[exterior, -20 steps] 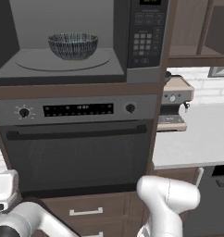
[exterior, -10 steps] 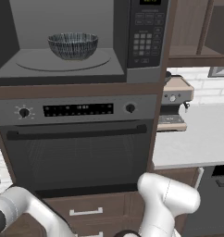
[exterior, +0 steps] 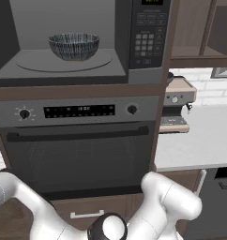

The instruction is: Open the microwave, place the bowl with waffle inside the microwave, then close the microwave door and turn it on.

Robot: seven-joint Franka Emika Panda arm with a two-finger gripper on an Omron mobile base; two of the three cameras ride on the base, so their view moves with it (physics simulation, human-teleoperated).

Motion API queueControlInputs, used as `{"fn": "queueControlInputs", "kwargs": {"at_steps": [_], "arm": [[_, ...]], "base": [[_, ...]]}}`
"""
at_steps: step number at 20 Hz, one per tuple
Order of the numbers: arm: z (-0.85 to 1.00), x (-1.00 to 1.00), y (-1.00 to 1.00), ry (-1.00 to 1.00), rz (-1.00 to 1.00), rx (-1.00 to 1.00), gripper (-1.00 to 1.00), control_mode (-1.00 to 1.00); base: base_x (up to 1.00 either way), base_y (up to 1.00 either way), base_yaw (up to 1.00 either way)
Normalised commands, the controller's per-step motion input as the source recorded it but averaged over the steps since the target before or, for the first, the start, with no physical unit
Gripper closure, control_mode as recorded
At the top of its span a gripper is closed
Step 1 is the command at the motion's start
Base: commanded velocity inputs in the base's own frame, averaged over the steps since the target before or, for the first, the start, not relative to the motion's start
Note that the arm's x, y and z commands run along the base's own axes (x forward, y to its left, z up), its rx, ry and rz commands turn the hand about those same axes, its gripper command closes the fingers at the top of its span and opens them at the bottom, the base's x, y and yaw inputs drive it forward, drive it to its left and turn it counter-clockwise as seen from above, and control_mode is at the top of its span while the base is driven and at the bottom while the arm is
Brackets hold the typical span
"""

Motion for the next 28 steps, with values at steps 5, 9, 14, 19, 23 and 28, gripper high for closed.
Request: {"fn": "queueControlInputs", "kwargs": {"at_steps": [5, 9, 14, 19, 23, 28], "arm": [[0.37, 0.01, -0.08, 0.00, 0.15, 0.28, 1.00, -1.00], [0.30, 0.00, -0.65, -0.02, 0.35, 0.42, 1.00, -1.00], [0.63, 0.00, -0.95, -0.12, 0.23, 0.47, 1.00, -1.00], [0.97, 0.00, -0.80, -0.11, 0.09, 0.38, 1.00, -1.00], [0.96, 0.00, -0.93, -0.12, 0.02, 0.39, 1.00, -1.00], [0.90, 0.00, -1.00, -0.05, 0.00, 0.48, 1.00, -1.00]], "base": [[0.00, 0.00, 0.00], [0.00, 0.00, 0.00], [0.00, 0.00, 0.00], [0.00, 0.00, 0.00], [0.00, 0.00, 0.00], [0.00, 0.00, 0.00]]}}
